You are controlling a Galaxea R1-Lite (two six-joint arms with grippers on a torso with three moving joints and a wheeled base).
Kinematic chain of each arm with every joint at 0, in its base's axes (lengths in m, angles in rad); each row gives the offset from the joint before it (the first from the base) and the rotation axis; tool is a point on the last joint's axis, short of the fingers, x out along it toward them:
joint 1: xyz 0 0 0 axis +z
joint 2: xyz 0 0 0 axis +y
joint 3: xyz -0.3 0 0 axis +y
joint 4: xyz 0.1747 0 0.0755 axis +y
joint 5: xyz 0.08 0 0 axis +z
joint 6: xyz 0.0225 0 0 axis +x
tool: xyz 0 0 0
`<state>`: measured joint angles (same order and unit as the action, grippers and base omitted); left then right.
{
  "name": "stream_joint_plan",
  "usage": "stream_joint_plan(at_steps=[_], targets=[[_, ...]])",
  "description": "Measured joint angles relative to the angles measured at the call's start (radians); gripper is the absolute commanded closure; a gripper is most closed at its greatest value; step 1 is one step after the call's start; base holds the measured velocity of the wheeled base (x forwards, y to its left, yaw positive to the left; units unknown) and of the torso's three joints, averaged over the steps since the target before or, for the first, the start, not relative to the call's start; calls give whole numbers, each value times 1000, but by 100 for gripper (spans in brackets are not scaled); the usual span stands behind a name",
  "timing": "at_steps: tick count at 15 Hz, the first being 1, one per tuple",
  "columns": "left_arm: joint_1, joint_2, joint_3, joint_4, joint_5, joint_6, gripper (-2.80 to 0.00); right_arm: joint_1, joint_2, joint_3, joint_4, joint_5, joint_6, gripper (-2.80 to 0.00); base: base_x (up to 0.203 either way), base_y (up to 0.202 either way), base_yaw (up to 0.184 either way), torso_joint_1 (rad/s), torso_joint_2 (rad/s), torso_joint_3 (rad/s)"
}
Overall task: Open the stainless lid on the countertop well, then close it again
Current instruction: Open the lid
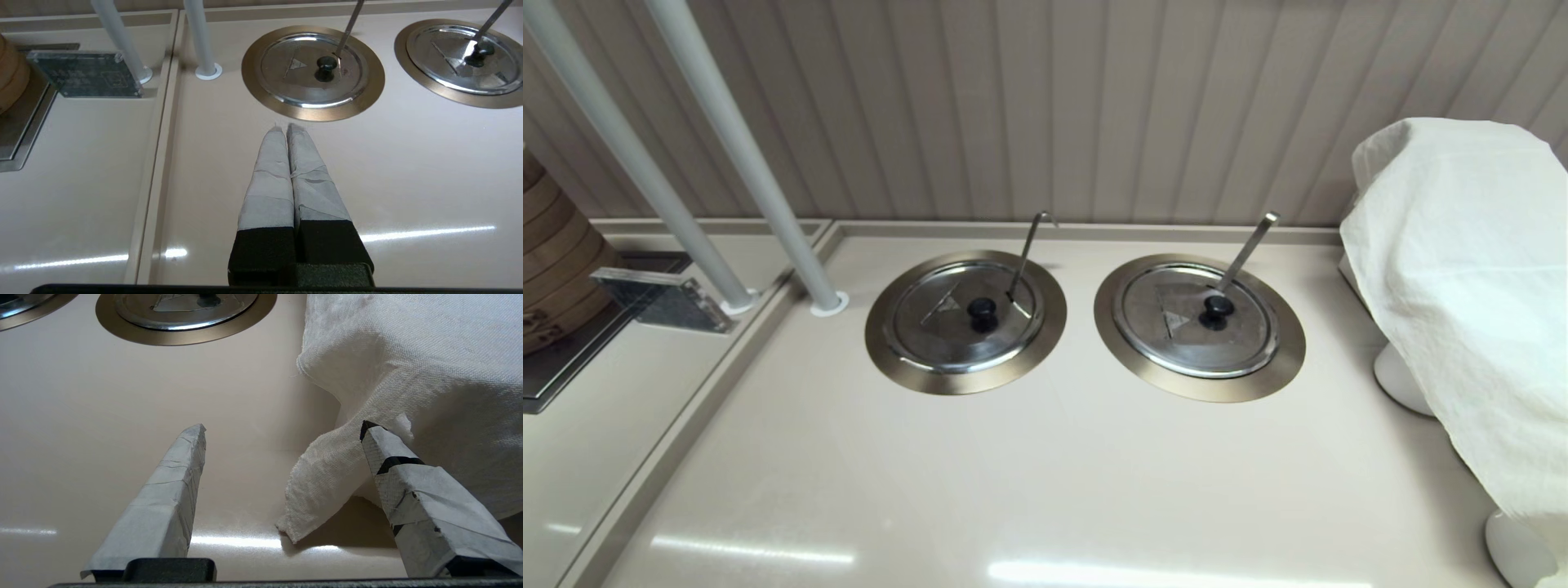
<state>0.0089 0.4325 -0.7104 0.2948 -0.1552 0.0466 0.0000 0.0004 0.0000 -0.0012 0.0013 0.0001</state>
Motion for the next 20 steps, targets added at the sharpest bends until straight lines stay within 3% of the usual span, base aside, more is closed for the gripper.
stream_joint_plan(at_steps=[4, 8, 12, 17, 18, 20], targets=[[-8, 429, -297, -30, -49, -15, 0, 0, 0, 0, 0, 0, 0, -280, 0, 0, 0, 0, 0, 0], [-72, 803, -545, -31, -59, -25, 0, 0, 0, 0, 0, 0, 0, -280, 0, 0, 0, 0, 0, 0], [-133, 1052, -680, -30, -67, -56, 0, 0, 0, 0, 0, 0, 0, -280, 0, 0, 0, 0, 0, 0], [-139, 1209, -719, -106, -59, -151, 0, 0, 0, 0, 0, 1, 0, -280, 0, 0, 0, 0, 0, 0], [-139, 1227, -709, -138, -58, -151, -280, 0, 0, 0, 0, 0, 0, -280, 0, 0, 0, 0, 0, 0], [-137, 1266, -696, -238, -58, -151, -280, 0, 0, 0, 0, 0, 0, -280, 0, 0, 0, 0, 0, 0]])
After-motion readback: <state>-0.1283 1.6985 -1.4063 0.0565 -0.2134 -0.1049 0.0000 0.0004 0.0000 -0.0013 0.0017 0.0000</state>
